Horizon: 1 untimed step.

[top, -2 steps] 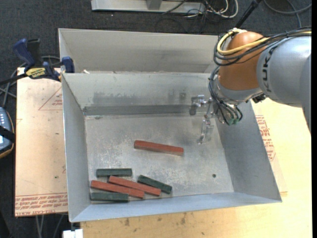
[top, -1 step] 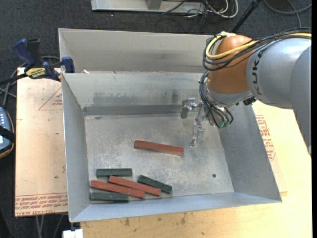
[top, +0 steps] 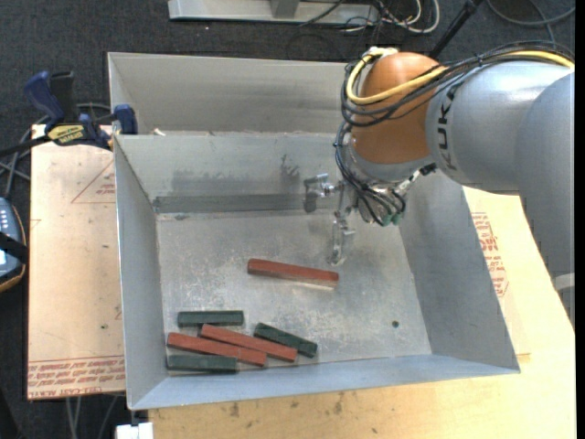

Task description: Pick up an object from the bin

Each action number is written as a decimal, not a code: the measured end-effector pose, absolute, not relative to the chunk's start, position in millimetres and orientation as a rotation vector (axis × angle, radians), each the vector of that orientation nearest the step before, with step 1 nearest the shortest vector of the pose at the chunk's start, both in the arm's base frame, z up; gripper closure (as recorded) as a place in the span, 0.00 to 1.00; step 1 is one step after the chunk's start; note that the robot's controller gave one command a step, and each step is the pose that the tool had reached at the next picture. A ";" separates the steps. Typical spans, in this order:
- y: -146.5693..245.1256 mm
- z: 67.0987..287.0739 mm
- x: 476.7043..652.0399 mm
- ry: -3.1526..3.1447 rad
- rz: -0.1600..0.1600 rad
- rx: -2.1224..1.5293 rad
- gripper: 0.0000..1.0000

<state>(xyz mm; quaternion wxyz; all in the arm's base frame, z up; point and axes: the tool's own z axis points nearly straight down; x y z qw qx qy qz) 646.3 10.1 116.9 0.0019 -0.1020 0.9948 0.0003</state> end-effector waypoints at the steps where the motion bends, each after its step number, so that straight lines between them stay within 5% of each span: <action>1: 32.4 79.2 625.5 3.139 0.002 -0.007 0.00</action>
Offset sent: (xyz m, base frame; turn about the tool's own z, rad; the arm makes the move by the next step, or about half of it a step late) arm -0.0236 0.0350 -0.0469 0.0061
